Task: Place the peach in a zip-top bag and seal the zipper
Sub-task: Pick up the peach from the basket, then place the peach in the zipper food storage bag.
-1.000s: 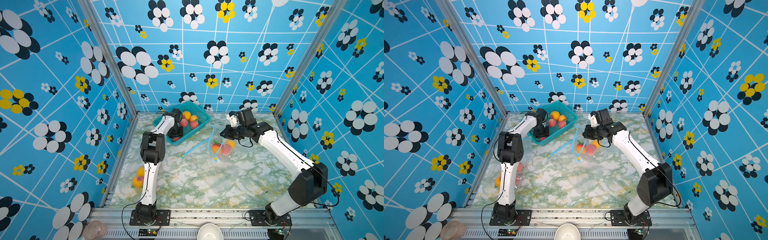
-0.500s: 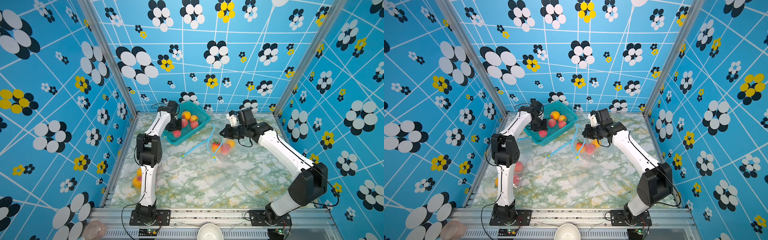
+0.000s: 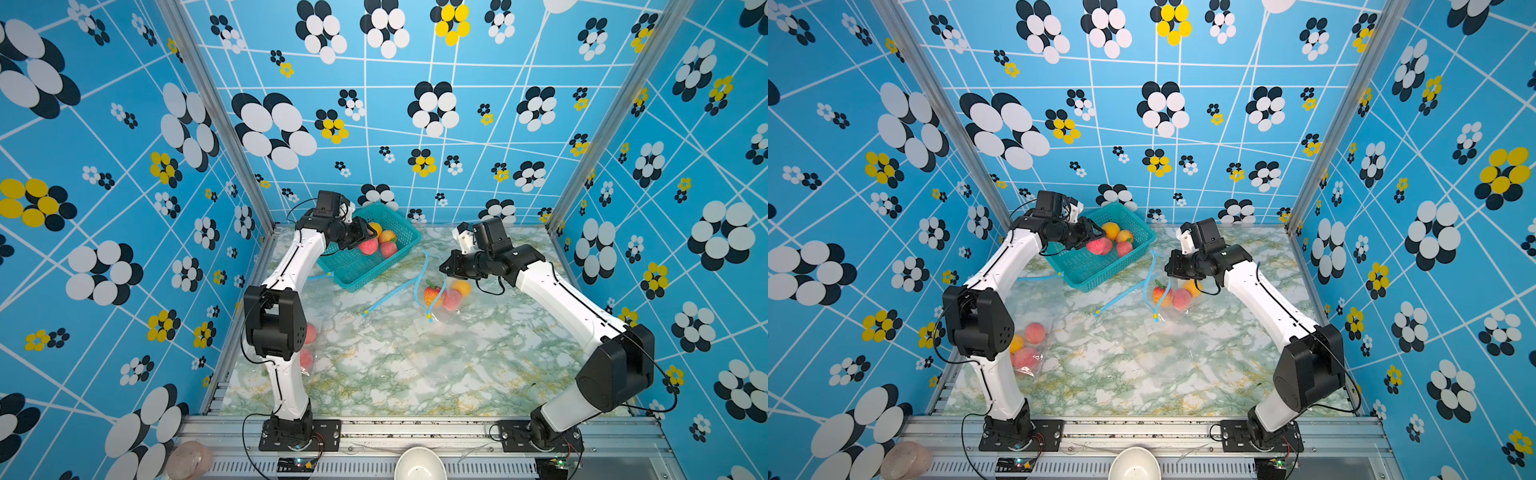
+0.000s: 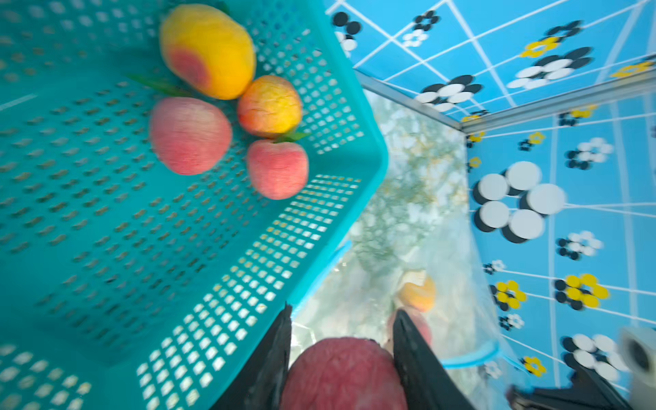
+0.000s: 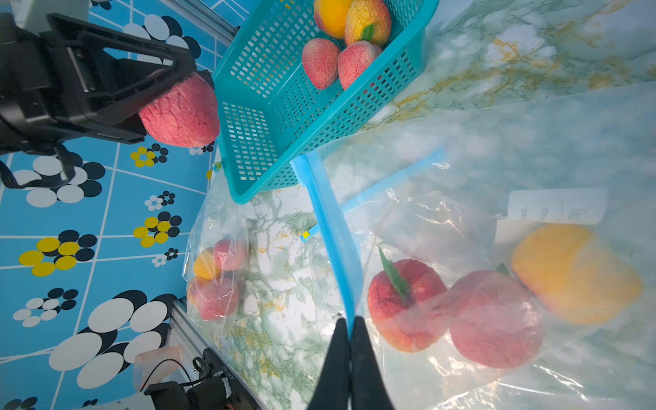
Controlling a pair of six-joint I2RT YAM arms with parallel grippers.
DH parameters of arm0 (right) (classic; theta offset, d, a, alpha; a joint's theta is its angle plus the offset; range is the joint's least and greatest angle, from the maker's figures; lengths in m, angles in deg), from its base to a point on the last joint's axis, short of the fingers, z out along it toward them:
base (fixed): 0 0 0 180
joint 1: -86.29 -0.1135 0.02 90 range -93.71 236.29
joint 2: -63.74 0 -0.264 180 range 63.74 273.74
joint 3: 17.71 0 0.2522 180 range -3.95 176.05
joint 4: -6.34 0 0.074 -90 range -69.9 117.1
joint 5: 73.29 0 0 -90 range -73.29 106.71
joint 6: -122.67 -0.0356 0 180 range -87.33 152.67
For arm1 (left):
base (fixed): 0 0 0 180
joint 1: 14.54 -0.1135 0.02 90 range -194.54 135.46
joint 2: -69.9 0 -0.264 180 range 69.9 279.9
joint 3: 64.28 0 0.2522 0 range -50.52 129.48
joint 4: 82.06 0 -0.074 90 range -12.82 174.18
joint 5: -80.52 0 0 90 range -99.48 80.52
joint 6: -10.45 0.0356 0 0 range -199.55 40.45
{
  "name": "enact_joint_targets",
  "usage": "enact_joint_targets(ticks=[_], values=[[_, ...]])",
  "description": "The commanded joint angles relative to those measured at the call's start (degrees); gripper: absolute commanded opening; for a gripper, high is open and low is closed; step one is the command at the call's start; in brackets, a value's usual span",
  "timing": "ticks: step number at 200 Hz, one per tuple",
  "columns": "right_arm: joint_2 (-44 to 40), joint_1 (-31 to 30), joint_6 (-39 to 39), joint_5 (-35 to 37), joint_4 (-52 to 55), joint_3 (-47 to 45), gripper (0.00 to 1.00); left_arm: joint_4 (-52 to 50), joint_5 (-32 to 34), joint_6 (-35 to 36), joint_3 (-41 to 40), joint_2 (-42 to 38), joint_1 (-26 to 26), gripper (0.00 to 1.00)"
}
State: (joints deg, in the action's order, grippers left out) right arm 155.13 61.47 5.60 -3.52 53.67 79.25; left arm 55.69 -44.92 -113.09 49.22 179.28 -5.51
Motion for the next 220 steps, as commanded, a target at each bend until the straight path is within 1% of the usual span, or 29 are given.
enact_joint_targets(ticks=[1,20,42,61,83,110,131,157,220], values=[[0.93,0.54,-0.31,0.37,-0.64,0.78,0.00,19.23,-12.29,-12.61,-8.50,-4.71,3.17,0.42],[1.24,0.99,-0.44,0.18,-0.67,1.31,0.00,25.33,-12.67,-16.48,-15.06,-8.38,6.86,0.42],[1.71,1.34,-0.67,-0.14,-0.26,2.38,0.00,30.50,-12.47,-19.48,-20.61,-10.89,11.36,0.42],[2.03,1.33,-0.57,-0.34,0.53,3.56,0.00,32.99,-10.83,-20.77,-23.64,-12.14,14.70,0.42],[2.16,1.44,-0.31,-0.34,1.87,4.61,0.00,34.12,-9.01,-20.57,-25.35,-12.61,17.91,0.42],[2.18,1.47,-0.41,-1.29,2.83,5.97,0.00,31.59,-4.42,-18.48,-25.11,-11.30,20.42,0.42],[1.53,1.45,-1.09,-2.48,2.56,6.19,0.00,27.43,-0.48,-15.88,-22.80,-9.11,21.69,0.42],[0.39,1.34,-1.66,-3.66,2.23,5.43,0.00,23.86,2.97,-14.31,-19.62,-6.30,22.36,0.41],[-0.54,-0.37,-3.55,-3.94,-0.52,2.50,0.00,20.82,7.65,-14.27,-14.75,-1.93,23.17,0.42]])
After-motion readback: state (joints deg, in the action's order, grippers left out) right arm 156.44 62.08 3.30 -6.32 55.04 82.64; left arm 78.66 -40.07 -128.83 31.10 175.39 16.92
